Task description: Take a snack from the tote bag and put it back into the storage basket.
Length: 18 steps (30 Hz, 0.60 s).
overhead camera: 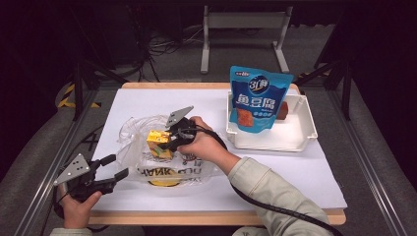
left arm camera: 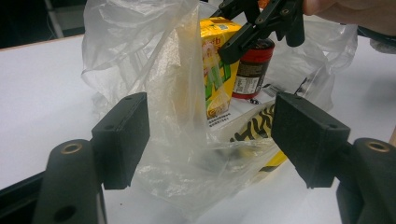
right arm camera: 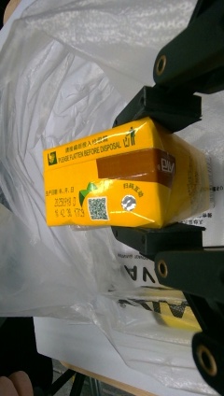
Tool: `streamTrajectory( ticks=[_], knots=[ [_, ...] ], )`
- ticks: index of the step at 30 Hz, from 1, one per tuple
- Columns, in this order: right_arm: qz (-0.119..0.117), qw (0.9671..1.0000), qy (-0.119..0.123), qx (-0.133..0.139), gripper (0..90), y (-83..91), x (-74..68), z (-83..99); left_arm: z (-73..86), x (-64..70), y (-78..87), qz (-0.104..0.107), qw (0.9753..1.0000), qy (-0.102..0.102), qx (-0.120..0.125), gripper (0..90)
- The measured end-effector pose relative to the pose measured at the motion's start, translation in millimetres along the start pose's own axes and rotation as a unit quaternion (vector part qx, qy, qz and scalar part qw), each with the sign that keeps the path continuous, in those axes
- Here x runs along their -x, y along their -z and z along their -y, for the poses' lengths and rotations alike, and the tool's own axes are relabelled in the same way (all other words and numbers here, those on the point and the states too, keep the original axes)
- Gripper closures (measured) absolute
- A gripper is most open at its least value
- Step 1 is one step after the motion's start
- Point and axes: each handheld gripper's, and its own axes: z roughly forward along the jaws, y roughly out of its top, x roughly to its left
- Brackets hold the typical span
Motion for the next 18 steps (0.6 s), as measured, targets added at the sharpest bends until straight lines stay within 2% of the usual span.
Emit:
streamTrajectory(
  ticks=[5, 8, 18],
  knots=[
    [-0.001, 1.0000, 0.000, 0.004, 51.4, -0.1, -1.2, -0.8, 0.0, -0.1, 0.1, 0.000, 1.0000, 0.000, 0.000, 28.9],
    [-0.012, 0.9999, -0.007, 0.008, 51.4, 0.2, -1.0, -1.9, 0.1, -0.2, 0.0, 0.000, 1.0000, 0.000, 0.000, 28.9],
    [-0.018, 0.9995, 0.007, 0.025, 51.4, 10.6, -6.5, -13.8, 0.1, 0.2, -0.4, 0.001, 1.0000, 0.001, 0.000, 28.8]
  ],
)
